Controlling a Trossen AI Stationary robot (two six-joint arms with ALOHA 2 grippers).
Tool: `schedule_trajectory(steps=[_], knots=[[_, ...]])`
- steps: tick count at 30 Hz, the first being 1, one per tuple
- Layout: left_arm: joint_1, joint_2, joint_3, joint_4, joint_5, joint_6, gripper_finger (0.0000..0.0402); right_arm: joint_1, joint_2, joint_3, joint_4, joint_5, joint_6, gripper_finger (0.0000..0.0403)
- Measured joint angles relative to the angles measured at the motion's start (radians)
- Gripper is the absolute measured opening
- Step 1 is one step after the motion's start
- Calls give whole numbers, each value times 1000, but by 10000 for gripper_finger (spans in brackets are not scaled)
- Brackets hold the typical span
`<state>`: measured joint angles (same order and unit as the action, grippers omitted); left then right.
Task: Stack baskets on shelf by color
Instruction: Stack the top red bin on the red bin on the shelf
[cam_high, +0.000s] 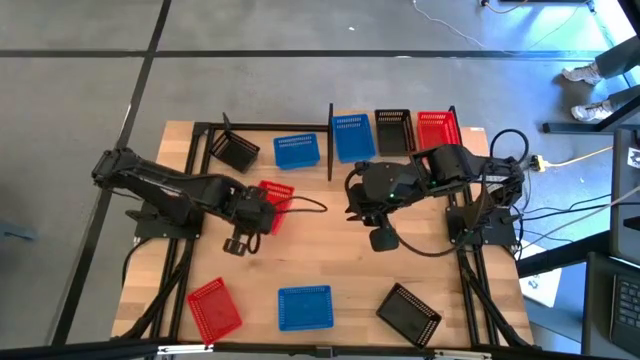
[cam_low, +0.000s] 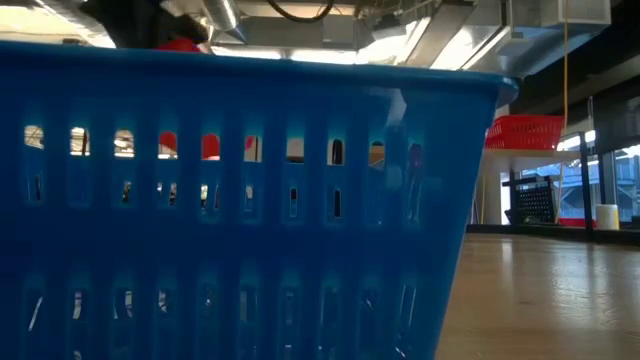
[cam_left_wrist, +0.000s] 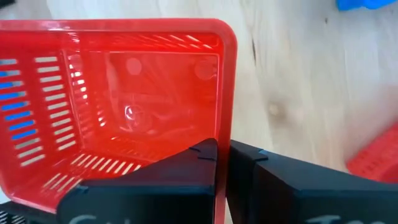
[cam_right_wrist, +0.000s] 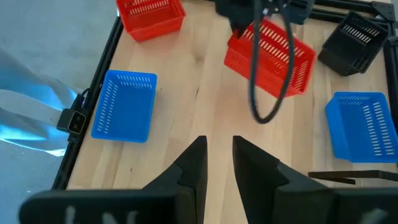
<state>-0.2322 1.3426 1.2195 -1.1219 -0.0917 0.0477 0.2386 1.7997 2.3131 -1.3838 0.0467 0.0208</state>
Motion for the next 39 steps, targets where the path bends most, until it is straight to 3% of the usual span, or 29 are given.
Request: schedule_trajectory(steps=[12,21,27,35,39], knots=[[130,-21,219,-39,80,144,0,12,47,1,45,14,-78,74],[127,-21,289,-43,187,198,0,-27,136,1,118,217,-154,74],[110,-21,289,-41,192,199,0,-53,171,1,214,140,-279,74],[87,-11,289,-37,213,199,0,-91,192,1,286,128,-314,75],[88,-12,289,-36,214,198,0,-107,202,1,288,-4,-374,74]])
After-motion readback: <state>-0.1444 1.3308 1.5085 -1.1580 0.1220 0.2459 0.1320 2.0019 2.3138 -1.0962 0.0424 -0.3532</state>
